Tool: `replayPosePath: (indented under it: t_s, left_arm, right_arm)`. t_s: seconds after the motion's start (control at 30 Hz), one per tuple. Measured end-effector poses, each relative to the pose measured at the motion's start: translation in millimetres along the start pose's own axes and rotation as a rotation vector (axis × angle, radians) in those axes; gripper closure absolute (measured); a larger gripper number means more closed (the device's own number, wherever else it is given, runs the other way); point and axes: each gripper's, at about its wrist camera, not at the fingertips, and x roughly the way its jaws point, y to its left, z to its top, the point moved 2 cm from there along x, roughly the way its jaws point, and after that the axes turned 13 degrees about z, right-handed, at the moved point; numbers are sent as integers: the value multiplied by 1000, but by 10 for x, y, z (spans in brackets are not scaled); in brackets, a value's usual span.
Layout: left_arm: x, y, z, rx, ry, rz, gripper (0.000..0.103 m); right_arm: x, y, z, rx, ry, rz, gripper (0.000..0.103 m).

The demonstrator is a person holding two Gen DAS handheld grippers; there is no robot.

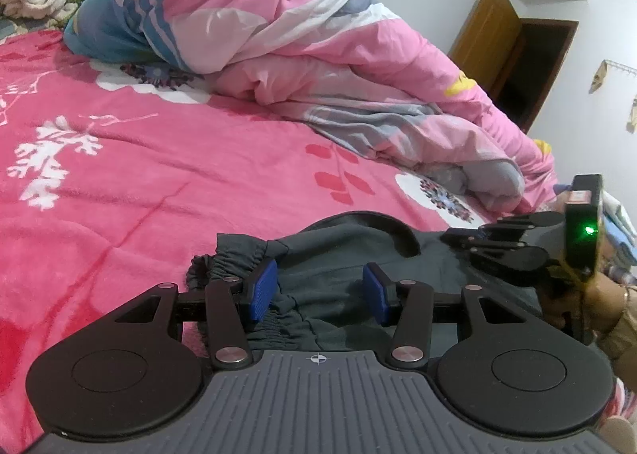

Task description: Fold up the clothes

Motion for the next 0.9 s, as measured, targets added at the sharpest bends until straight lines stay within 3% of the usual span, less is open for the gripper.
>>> replayPosePath:
  t_s: [0.1, 0.2, 0.33, 0.4, 0.5, 0.7, 0.9]
  left_arm:
    - [-4, 2, -5, -3, -2, 0, 55]
    - [-23, 3, -2, -12, -11, -1, 55]
    - [-115, 17, 4, -29, -44, -5, 54]
    - [-221, -12, 17, -24, -81, 6, 53]
    - [-364, -123, 45, 2, -116, 11, 52]
    - [-211, -657, 182, 103, -66, -21, 52]
    - [351, -969, 269, 163, 0, 6, 52]
  right_arm:
    - [-56, -285, -41, 157, -23, -59, 101]
    - [-402, -599, -171, 366, -101, -85, 99]
    - [-1047, -749, -522, 507, -224, -138, 66]
    - [-1384, -760, -738, 541, -287, -173, 60]
    - [-1728, -771, -1053, 547, -309, -202, 58]
    - [-1918, -870, -1320, 505, -265, -201, 56]
    - [-1677, -792, -1209, 275, -186, -186, 56]
